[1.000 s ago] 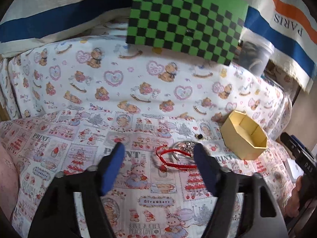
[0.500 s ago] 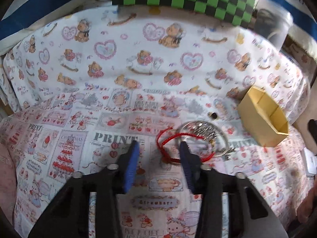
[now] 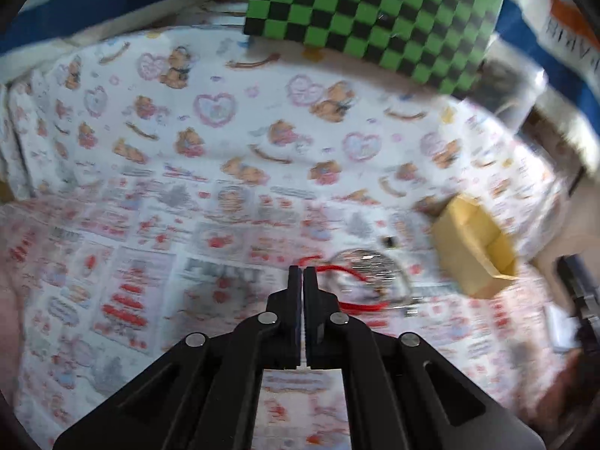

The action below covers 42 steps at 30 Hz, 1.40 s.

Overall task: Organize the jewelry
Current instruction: 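Lift the red string bracelet out of the pile with the left tool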

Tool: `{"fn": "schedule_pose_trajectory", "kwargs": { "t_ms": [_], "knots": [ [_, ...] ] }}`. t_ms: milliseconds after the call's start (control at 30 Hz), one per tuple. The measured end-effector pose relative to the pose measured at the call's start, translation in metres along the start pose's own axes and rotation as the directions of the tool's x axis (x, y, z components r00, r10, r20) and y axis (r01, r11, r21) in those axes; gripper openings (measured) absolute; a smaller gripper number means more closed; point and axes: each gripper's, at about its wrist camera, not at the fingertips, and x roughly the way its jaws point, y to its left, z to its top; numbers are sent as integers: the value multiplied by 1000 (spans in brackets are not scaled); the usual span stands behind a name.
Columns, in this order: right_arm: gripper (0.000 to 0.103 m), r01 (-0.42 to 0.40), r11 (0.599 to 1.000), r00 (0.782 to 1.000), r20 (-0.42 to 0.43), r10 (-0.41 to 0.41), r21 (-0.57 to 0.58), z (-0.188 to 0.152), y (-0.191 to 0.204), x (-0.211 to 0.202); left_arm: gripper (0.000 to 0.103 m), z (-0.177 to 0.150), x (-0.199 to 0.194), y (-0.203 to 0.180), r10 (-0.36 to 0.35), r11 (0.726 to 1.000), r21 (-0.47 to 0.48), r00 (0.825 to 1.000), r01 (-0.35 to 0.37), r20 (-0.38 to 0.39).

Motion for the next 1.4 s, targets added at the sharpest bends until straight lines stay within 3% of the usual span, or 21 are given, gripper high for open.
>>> {"fn": "schedule_pose_trajectory", "kwargs": {
  "t_ms": [100, 133, 267, 400, 600, 633, 700, 900, 1000, 1067, 1133, 1233, 1400],
  "knots": [
    [85, -1, 1000, 1000, 5, 1, -5, 0, 1, -1, 24, 0, -1, 1, -94, 995, -35, 995, 93, -32],
    [85, -1, 1000, 1000, 4, 1, -5, 0, 1, -1, 26, 0, 1, 1, -124, 991, -48, 991, 121, -45],
    [85, -1, 1000, 1000, 5, 1, -4, 0, 1, -1, 27, -3, 10, 2, -231, 968, -126, 967, 218, -102],
    [85, -2, 1000, 1000, 6, 2, -10, 1, 2, -1, 26, -9, 31, 15, -349, 913, -283, 921, 293, -173],
    [85, -6, 999, 1000, 25, 6, -32, -1, 6, -4, 21, -10, 38, 24, -394, 878, -354, 907, 322, -152],
    [85, -7, 999, 1000, 28, 8, -36, -1, 7, -4, 21, -9, 38, 25, -391, 879, -354, 908, 320, -150],
    [85, -8, 999, 999, 31, 9, -42, -1, 7, -5, 3, -9, 39, 25, -371, 890, -339, 916, 305, -151],
    [85, -7, 999, 999, 36, 8, -41, 0, 7, -7, 3, -4, 25, 18, -283, 935, -251, 953, 249, -111],
    [85, -6, 999, 999, 40, 8, -43, -1, 7, -7, 3, 1, 5, 11, -169, 975, -151, 985, 163, -25],
    [85, -6, 999, 999, 45, 8, -46, 0, 7, -8, 2, 4, -9, 6, -90, 992, -87, 995, 93, 43],
    [85, -7, 999, 999, 51, 9, -51, -1, 7, -10, 3, 5, -23, 1, -47, 998, -37, 993, 52, 108],
    [85, -18, 998, 999, 46, 21, -66, -1, 8, -12, 3, 9, -34, 4, -56, 997, -44, 988, 63, 142],
    [85, -44, 993, 999, 14, 46, -109, -1, 21, -10, 3, 7, -53, -2, 51, 998, 28, 966, -60, 252]
  ]
}}
